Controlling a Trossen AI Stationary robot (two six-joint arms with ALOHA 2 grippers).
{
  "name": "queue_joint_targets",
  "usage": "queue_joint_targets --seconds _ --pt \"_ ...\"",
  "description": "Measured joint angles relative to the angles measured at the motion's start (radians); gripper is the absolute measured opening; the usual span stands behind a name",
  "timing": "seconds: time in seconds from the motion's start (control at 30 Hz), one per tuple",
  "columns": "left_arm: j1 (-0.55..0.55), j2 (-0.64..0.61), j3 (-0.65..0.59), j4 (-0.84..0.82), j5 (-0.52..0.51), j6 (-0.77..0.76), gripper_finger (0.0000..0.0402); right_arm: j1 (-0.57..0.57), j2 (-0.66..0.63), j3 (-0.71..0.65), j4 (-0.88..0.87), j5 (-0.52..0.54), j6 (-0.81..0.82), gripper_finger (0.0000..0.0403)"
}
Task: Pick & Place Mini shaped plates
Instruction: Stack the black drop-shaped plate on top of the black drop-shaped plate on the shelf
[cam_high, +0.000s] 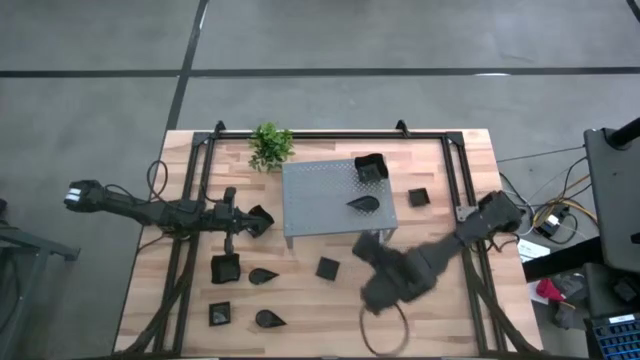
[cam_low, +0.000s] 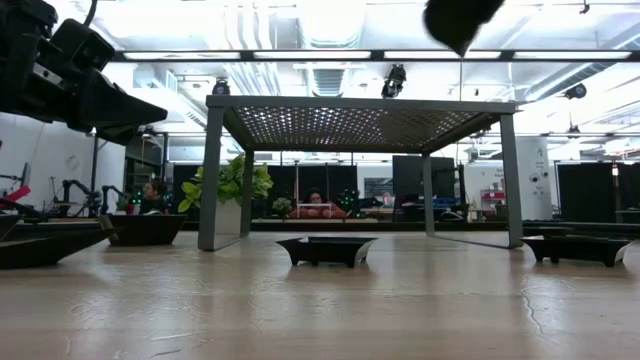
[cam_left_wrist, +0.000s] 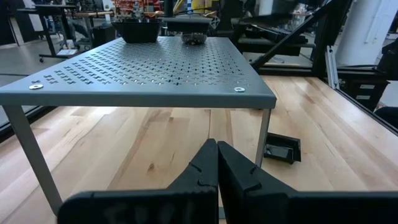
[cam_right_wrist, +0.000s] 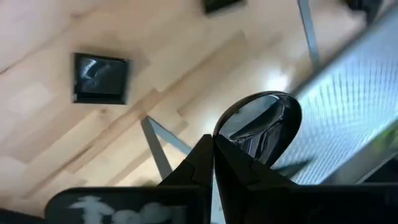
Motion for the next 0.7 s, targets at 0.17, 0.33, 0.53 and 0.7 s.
queue_joint_targets --seconds 0.17,0.33,0.53,0.7 --pt "0.0 0.0 0.0 -0.005 0.0 0.0 0.0 0.102 0.002 -0.053 0.043 0.062 -0.075 0.0008" --pt "0.0 0.0 0.0 -0.005 0.0 0.0 0.0 0.167 0.003 -0.126 0.149 0.13 -0.197 0.0008" --pt "0.0 0.0 0.0 -0.005 -0.007 0.051 0.0 0.182 0.003 -0.186 0.241 0.156 -0.264 0.0008" --pt "0.001 -0.001 0.0 -0.003 -0.112 0.287 0.0 0.196 0.003 -0.194 0.265 0.209 -0.335 0.0008"
